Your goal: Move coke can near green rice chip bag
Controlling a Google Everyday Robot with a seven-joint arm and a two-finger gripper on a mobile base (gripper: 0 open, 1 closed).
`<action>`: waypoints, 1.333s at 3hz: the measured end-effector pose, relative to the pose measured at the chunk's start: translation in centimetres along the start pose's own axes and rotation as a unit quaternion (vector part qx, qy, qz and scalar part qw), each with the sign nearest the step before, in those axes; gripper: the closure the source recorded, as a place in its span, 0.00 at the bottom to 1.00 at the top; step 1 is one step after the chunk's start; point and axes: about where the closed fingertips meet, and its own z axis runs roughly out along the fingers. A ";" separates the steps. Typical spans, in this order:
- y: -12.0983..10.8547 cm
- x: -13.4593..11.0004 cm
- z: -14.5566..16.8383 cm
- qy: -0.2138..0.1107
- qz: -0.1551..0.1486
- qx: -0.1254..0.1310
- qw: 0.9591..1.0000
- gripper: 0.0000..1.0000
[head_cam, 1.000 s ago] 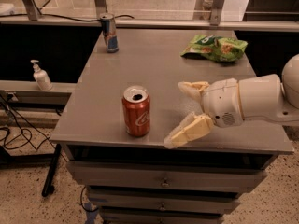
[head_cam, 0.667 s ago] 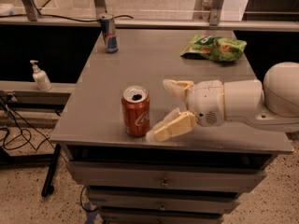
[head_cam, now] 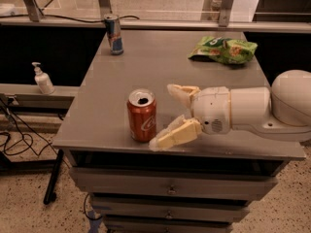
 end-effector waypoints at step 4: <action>-1.0 0.6 5.5 -0.054 -0.054 -0.010 0.997 0.41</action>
Offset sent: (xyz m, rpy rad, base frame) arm 0.0271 0.0514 -0.0209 0.0888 -0.1403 0.0645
